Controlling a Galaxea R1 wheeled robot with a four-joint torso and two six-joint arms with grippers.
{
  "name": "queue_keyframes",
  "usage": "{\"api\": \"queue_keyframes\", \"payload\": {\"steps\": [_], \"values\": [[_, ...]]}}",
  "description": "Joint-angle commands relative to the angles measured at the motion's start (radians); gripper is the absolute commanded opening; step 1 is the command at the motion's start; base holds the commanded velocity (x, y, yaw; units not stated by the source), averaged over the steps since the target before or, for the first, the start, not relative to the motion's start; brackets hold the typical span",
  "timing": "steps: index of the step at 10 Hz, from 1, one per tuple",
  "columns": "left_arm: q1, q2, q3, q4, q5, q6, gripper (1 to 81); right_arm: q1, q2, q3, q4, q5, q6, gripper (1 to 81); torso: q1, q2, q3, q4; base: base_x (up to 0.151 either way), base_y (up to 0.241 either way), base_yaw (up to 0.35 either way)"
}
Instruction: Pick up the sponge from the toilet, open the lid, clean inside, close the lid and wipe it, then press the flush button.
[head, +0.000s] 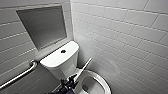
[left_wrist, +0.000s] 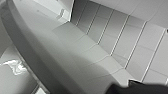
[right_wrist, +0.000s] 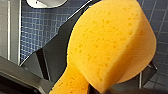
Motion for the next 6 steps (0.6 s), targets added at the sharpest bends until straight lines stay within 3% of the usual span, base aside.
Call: {"api": "queue_keyframes", "payload": {"steps": [1, 6], "values": [[-0.148, -0.117, 0.023, 0.021, -0.052, -0.137, 81.1, -0.006, -0.031, 0.023, -0.003, -0.054, 0.002, 1.0, 0.000, 0.000, 0.000, 0.000, 0.000, 0.000, 0.000], [-0.125, -0.242, 0.067, 0.026, -0.109, -0.158, 81.1, -0.012, -0.030, 0.027, -0.005, -0.046, 0.001, 1.0, 0.000, 0.000, 0.000, 0.000, 0.000, 0.000, 0.000]]}}
